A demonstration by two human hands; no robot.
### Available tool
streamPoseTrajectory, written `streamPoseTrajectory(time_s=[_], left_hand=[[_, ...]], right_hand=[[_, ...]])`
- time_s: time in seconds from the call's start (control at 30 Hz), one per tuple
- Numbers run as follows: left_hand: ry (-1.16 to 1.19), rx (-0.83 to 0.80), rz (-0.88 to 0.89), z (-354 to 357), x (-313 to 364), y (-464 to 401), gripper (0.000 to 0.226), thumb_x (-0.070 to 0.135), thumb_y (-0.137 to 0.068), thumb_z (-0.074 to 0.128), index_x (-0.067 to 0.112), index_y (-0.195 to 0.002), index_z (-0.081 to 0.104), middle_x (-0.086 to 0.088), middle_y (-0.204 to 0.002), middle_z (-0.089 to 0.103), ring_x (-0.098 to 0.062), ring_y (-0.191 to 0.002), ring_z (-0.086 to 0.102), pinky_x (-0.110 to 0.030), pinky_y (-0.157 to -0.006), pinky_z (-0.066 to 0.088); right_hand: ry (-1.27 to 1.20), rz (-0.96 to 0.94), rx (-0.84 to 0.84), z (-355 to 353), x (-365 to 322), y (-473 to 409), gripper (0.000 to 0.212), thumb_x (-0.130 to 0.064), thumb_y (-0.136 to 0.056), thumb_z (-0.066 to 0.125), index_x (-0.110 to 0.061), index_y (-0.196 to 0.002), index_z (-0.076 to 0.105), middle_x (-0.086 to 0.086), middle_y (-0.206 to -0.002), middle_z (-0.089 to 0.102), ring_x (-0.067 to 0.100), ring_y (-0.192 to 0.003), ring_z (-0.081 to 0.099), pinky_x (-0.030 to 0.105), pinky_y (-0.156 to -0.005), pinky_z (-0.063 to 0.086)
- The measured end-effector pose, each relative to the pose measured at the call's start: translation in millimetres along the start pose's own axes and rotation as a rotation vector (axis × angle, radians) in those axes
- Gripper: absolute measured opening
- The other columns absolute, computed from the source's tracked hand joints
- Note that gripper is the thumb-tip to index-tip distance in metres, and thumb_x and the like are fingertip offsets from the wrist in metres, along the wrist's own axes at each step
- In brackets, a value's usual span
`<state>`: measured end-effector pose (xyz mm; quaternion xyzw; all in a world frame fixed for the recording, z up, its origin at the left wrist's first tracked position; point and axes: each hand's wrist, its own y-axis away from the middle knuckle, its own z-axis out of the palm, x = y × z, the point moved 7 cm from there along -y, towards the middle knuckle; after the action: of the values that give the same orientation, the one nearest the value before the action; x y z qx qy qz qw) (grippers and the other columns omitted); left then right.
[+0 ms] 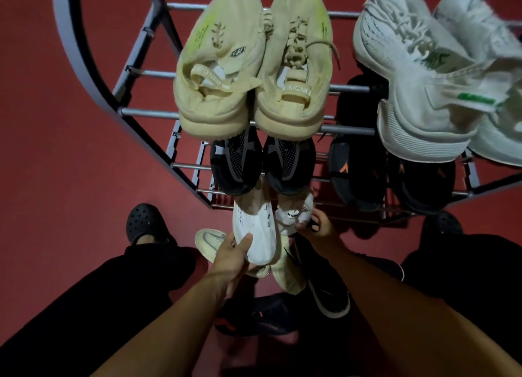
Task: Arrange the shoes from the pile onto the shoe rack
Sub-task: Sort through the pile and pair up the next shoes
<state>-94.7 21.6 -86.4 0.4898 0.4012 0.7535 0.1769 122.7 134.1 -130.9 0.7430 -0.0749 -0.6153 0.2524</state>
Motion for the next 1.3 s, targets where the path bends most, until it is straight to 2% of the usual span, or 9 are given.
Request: streamPoseTrajectory(time_s=[0.2,0.37,0.47,0.67,0.8,0.9,0.97,1.13,1.3], left_hand=[[-0.009,0.010,0.027,-5,6,1,0.025,0.021,-0.099,0.061,0.016,-0.124,0.063,-0.006,-0.108,0.077,-0.021,-0.087,0.076,-0.031,-0.064,0.058],[-0.014,0.009,0.107,-5,15,11,0.026,0.018,-0.098,0.062,0.015,-0.124,0.062,-0.008,-0.112,0.075,-0.019,-0.089,0.076,-0.026,-0.063,0.059],[-0.021,0.052,0.136,-3,19,16,0.030,0.020,-0.097,0.065,0.016,-0.125,0.059,-0.007,-0.113,0.073,-0.017,-0.088,0.076,-0.032,-0.065,0.060],[-0.044,0.030,0.196,7,40,20,0.026,0.021,-0.098,0.062,0.021,-0.124,0.058,0.000,-0.109,0.076,-0.019,-0.090,0.076,-0.036,-0.066,0.061],[-0.078,0.057,0.255,8,67,10,0.030,0.024,-0.097,0.065,0.022,-0.126,0.059,-0.004,-0.108,0.076,-0.023,-0.087,0.076,-0.033,-0.063,0.060],[-0.081,0.085,0.208,9,78,-2,0.031,0.025,-0.096,0.066,0.017,-0.125,0.059,-0.011,-0.101,0.075,-0.020,-0.076,0.073,-0.028,-0.058,0.056],[-0.050,0.098,0.132,10,67,-5,0.027,0.021,-0.096,0.065,0.009,-0.120,0.062,-0.009,-0.094,0.076,-0.015,-0.069,0.073,-0.023,-0.054,0.056],[0.253,0.107,0.015,4,24,-10,0.031,0.003,-0.097,0.058,-0.008,-0.126,0.056,-0.024,-0.112,0.072,-0.032,-0.102,0.072,-0.030,-0.072,0.062],[0.324,0.142,0.052,3,16,-5,0.031,-0.002,-0.097,0.057,-0.001,-0.128,0.054,-0.024,-0.116,0.070,-0.033,-0.107,0.070,-0.042,-0.094,0.057]], right_hand=[[0.332,0.027,-0.059,-21,8,-20,0.028,-0.038,-0.080,0.077,-0.032,-0.101,0.059,-0.007,-0.094,0.068,0.010,-0.086,0.064,0.022,-0.077,0.047],[0.218,0.014,-0.036,-17,-8,2,0.018,-0.025,-0.095,0.063,-0.008,-0.092,0.060,0.008,-0.070,0.055,0.000,-0.055,0.046,0.019,-0.053,0.034],[0.238,-0.031,0.104,-20,-25,23,0.031,-0.047,-0.089,0.051,-0.019,-0.084,0.064,0.001,-0.066,0.061,0.003,-0.057,0.052,0.021,-0.054,0.036],[-0.043,-0.109,0.204,-7,-58,38,0.019,-0.022,-0.100,0.052,-0.013,-0.088,0.064,-0.016,-0.062,0.058,-0.005,-0.059,0.053,0.011,-0.059,0.041],[-0.221,-0.045,0.237,5,-73,22,0.009,-0.018,-0.098,0.056,-0.012,-0.093,0.062,-0.015,-0.075,0.062,0.001,-0.073,0.057,0.022,-0.074,0.044],[-0.322,0.133,0.329,6,-56,10,0.014,-0.017,-0.090,0.068,-0.008,-0.099,0.071,0.008,-0.102,0.072,0.024,-0.100,0.067,0.037,-0.097,0.050],[-0.480,0.162,0.271,13,-43,14,0.024,-0.018,-0.084,0.074,-0.006,-0.105,0.071,0.018,-0.110,0.071,0.033,-0.102,0.068,0.046,-0.094,0.054],[-0.662,0.332,0.061,43,-13,44,0.059,-0.032,-0.080,0.072,0.006,-0.124,0.057,0.020,-0.092,0.066,0.027,-0.076,0.064,0.034,-0.067,0.050],[-0.689,0.363,0.153,53,-7,61,0.019,-0.015,-0.093,0.064,0.003,-0.099,0.065,0.014,-0.081,0.069,0.017,-0.067,0.070,0.027,-0.061,0.056]])
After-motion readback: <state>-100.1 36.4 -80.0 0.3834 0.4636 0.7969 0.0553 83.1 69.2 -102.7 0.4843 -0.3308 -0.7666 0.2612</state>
